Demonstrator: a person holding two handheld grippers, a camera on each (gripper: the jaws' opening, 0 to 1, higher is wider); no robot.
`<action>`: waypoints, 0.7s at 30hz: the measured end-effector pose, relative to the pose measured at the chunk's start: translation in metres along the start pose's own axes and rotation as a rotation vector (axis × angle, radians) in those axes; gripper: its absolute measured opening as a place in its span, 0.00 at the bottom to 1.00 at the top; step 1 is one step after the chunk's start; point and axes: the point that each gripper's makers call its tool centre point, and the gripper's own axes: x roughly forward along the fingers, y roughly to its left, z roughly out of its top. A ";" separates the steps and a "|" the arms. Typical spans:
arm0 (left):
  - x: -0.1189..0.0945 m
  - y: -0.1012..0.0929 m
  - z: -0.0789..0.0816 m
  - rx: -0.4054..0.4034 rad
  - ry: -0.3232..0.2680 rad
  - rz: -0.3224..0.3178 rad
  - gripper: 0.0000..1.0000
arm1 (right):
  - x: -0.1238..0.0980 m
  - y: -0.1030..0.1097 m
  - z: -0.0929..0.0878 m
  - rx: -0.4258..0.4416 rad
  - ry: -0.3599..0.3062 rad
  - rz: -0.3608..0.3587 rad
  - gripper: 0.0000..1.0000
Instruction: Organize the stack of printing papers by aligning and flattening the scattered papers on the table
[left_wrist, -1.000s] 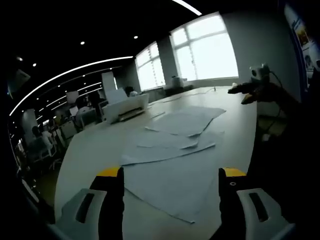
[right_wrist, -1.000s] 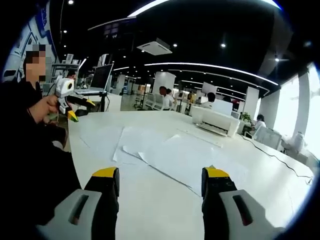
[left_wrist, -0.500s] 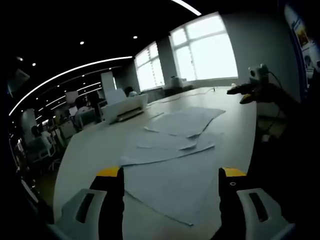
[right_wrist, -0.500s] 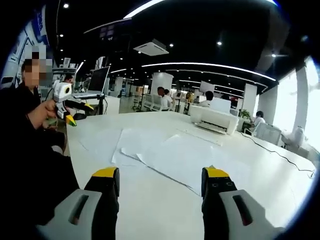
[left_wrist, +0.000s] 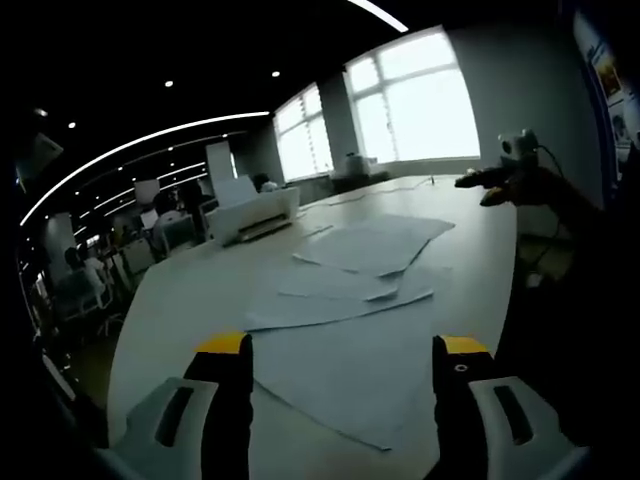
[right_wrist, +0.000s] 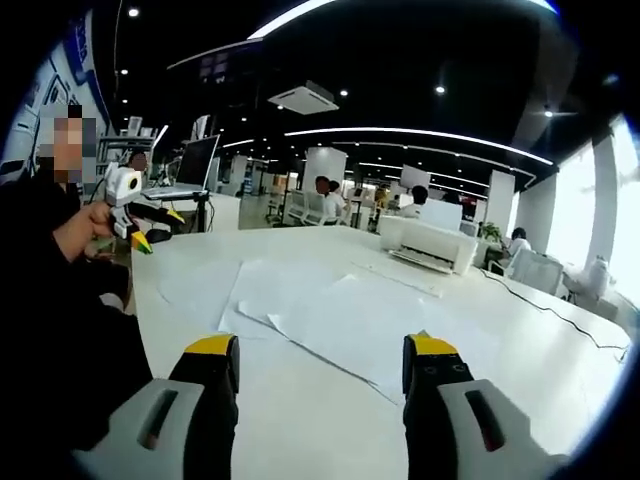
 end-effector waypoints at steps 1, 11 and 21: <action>0.000 0.000 0.000 0.000 0.000 -0.003 0.75 | 0.000 0.000 0.001 -0.001 0.001 -0.001 0.62; -0.001 0.010 0.005 -0.023 -0.057 0.032 0.70 | 0.006 -0.008 0.000 0.014 0.014 -0.015 0.61; -0.002 0.007 0.015 -0.051 -0.133 0.013 0.75 | 0.012 -0.011 0.006 0.053 -0.009 -0.004 0.62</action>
